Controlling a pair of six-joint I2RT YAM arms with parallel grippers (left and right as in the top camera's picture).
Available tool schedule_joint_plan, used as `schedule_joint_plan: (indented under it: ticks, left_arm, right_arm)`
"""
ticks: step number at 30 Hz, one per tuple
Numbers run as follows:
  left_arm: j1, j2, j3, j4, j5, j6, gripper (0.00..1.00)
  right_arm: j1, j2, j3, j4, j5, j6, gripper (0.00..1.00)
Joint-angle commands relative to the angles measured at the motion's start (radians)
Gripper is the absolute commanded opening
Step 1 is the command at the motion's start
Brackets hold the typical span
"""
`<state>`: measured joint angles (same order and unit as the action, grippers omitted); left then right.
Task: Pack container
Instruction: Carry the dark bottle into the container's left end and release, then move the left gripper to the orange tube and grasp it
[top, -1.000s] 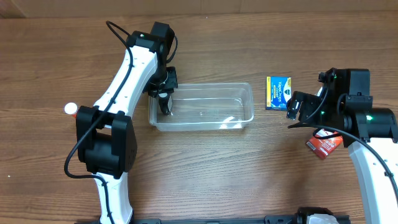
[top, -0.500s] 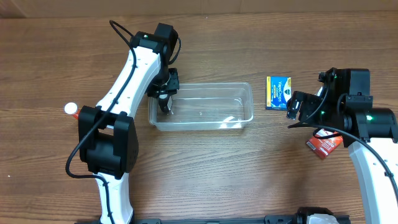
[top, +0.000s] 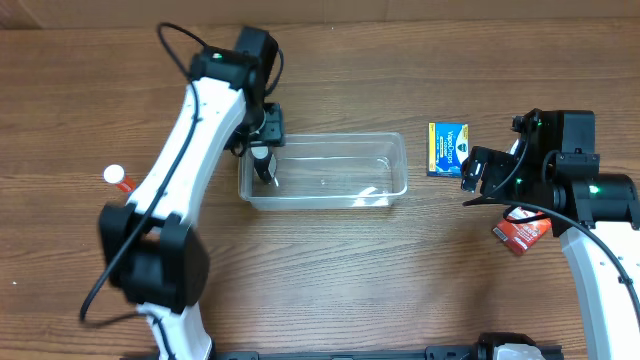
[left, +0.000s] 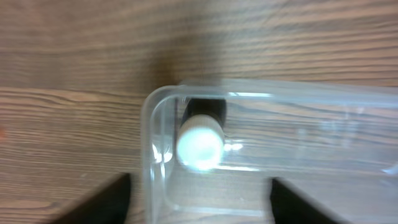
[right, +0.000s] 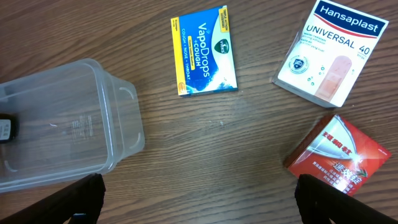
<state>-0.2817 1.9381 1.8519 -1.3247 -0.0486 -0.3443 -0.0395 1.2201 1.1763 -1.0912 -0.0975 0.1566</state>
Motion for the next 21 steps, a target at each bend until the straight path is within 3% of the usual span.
schedule_joint_plan:
  ticks: [1, 5, 11, 17, 21]
  left_arm:
    - [0.019, -0.195, 0.016, -0.056, -0.085, 0.042, 1.0]
    - [0.191, -0.357, 0.016, -0.173, -0.097, -0.031, 1.0]
    - [0.478, -0.538, -0.013, -0.26, -0.089, -0.033, 1.0]
    - [0.555, -0.78, -0.25, -0.195, -0.089, -0.017, 1.0]
    - [0.557, -0.768, -0.414, -0.07, -0.008, 0.021, 1.0]
  right_arm:
    - [-0.002, -0.011, 0.023, 0.006, -0.002, 0.001, 1.0]
    - [-0.002, -0.011, 0.023, 0.004, -0.002, 0.002, 1.0]
    - [-0.002, -0.011, 0.023, 0.003, -0.002, 0.002, 1.0]
    - [-0.002, -0.011, 0.023, 0.005, -0.003, 0.002, 1.0]
    - [-0.002, -0.011, 0.023, 0.004, -0.003, 0.002, 1.0]
